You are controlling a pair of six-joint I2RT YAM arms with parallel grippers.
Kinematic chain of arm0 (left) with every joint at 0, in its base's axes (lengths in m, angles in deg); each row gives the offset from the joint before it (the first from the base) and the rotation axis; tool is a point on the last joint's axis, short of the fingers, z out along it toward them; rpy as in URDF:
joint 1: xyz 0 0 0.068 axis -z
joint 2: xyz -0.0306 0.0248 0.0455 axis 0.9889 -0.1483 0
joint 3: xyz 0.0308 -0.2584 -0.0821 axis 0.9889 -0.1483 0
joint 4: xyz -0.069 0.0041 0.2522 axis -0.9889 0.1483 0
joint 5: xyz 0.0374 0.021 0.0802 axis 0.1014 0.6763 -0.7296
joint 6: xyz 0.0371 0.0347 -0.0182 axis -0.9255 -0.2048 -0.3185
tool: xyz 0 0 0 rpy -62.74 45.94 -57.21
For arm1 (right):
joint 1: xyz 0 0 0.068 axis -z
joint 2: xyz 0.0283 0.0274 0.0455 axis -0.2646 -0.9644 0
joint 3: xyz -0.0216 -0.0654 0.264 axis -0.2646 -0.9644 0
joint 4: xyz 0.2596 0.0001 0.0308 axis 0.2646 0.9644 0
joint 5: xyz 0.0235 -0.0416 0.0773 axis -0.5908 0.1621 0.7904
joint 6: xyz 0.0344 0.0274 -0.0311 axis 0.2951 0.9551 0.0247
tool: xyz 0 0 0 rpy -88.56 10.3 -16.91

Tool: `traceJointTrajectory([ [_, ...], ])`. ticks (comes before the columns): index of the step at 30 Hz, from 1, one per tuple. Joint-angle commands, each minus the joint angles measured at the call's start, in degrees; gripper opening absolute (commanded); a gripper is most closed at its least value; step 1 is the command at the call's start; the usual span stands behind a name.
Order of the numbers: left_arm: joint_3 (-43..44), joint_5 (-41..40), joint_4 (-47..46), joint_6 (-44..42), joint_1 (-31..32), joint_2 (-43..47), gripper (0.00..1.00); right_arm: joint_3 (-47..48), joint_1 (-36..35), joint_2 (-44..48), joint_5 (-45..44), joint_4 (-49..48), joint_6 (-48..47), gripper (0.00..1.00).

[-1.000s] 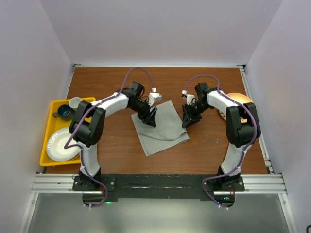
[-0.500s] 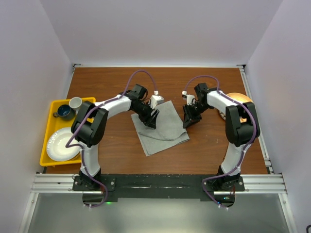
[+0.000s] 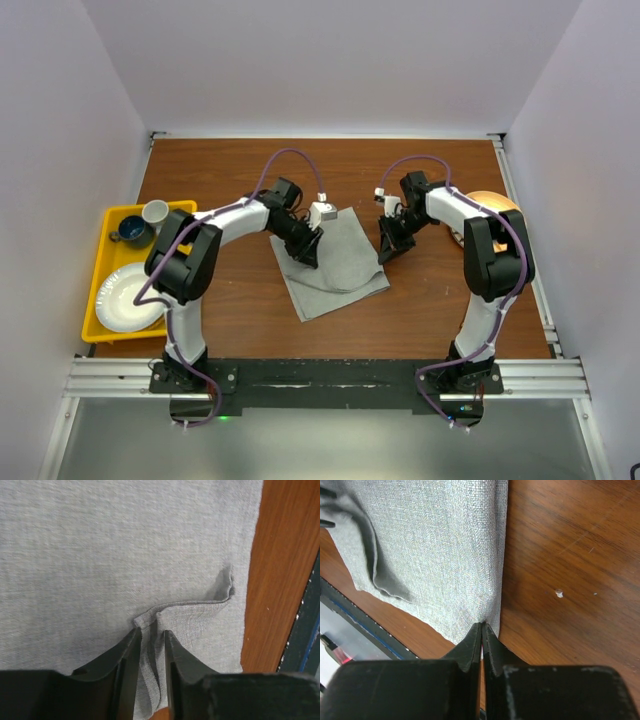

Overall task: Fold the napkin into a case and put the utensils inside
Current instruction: Smooth out the square-folded napkin at the center of the board.

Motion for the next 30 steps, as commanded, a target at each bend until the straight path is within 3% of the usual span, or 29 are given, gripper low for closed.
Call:
traceJointTrajectory([
  [1,-2.0,4.2,2.6,-6.3,0.1,5.3,0.26,0.9,-0.1,0.2,-0.9,0.3,-0.2,0.00],
  [6,-3.3,4.6,7.3,-14.3,0.1,6.6,0.24,1.0,-0.1,0.4,-1.4,1.0,-1.1,0.00],
  [12,-8.4,4.9,8.5,-23.4,0.2,10.7,0.47,0.7,-0.1,0.4,-1.3,1.1,-1.3,0.04],
  [20,-18.4,-2.0,0.1,-24.3,4.8,19.7,0.63,0.6,-0.1,0.3,-1.7,1.8,-1.8,0.25],
  [24,-24.2,-5.0,-6.1,-24.5,7.6,26.9,0.68,0.6,-0.1,0.6,-1.7,2.2,-1.9,0.26],
  [30,-26.8,-11.2,-12.9,-20.0,10.1,29.3,0.69,0.5,-0.1,0.8,-1.6,2.2,-1.7,0.26],
])
